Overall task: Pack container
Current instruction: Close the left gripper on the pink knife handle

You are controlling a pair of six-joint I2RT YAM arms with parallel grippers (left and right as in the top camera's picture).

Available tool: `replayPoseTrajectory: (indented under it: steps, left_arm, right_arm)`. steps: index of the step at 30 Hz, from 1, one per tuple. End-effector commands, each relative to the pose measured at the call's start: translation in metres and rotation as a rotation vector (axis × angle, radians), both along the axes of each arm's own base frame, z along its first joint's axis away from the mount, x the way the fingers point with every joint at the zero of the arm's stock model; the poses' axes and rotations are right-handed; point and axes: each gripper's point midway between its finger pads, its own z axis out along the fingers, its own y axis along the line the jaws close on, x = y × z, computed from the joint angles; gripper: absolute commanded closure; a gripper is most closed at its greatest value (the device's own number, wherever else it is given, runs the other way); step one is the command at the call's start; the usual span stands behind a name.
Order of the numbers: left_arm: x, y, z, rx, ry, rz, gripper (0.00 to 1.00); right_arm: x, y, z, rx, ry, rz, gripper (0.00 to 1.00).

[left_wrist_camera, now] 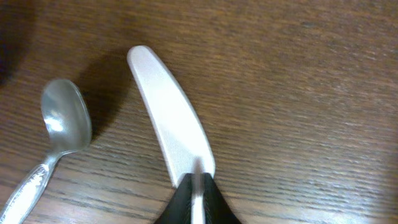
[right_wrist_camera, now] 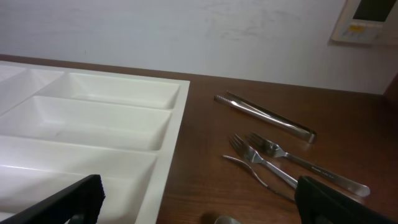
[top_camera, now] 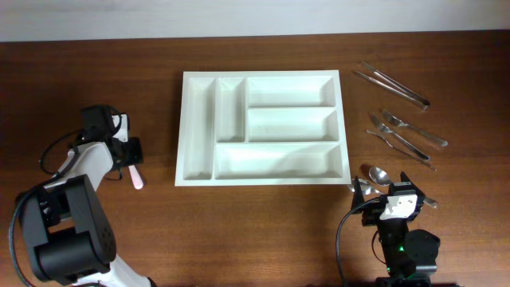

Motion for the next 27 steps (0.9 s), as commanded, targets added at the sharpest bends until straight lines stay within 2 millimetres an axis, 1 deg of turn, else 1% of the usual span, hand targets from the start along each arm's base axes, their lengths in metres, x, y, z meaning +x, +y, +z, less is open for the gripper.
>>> replayPoseTrajectory:
  steps: [1,2,5,7,9,11,14,16,17,20,22,23,25,27]
  left_arm:
    - [-0.023,-0.008,-0.026,-0.057,0.100,0.034,0.75]
    - [-0.024,-0.008,-0.023,-0.062,0.105,0.044,0.67]
    - [-0.024,-0.009,-0.011,-0.069,0.088,0.063,0.57]
    - [-0.022,-0.008,0.003,-0.062,0.060,0.062,0.53]
    - [-0.022,-0.008,0.016,-0.057,0.037,0.063,0.47]
    - [-0.025,-0.009,0.028,-0.061,0.024,0.083,0.46]
    - [-0.036,-0.012,0.035,-0.078,0.046,0.112,0.46]
    - [-0.048,-0.015,0.034,-0.093,0.090,0.131,0.46]
    - [-0.057,-0.020,0.032,-0.114,0.127,0.133,0.46]
    - [-0.073,-0.031,0.023,-0.160,0.184,0.137,0.46]
    - [-0.083,-0.035,0.014,-0.171,0.212,0.158,0.46]
    - [-0.092,-0.037,0.006,-0.178,0.232,0.173,0.46]
    - [-0.097,-0.038,0.000,-0.180,0.238,0.174,0.46]
    - [-0.097,-0.038,-0.001,-0.179,0.234,0.173,0.46]
  right_arm:
    - [0.000,0.001,-0.004,0.011,0.012,-0.001,0.01]
    - [0.000,0.001,-0.004,0.011,0.012,-0.001,0.01]
    - [0.000,0.001,-0.004,0.011,0.012,-0.001,0.01]
    - [0.000,0.001,-0.004,0.011,0.012,-0.001,0.01]
    - [0.000,0.001,-0.004,0.011,0.012,-0.001,0.01]
    - [0.000,0.001,-0.004,0.011,0.012,-0.001,0.01]
    - [0.000,0.001,-0.004,0.011,0.012,-0.001,0.01]
    - [0.000,0.001,-0.004,0.011,0.012,-0.001,0.01]
    - [0.000,0.001,-0.004,0.011,0.012,-0.001,0.01]
    - [0.000,0.001,-0.004,0.011,0.012,-0.001,0.01]
    - [0.000,0.001,-0.004,0.011,0.012,-0.001,0.01]
    - [0.000,0.001,-0.004,0.011,0.012,-0.001,0.01]
    - [0.000,0.001,-0.004,0.011,0.012,-0.001,0.01]
    - [0.000,0.001,-0.004,0.011,0.012,-0.001,0.01]
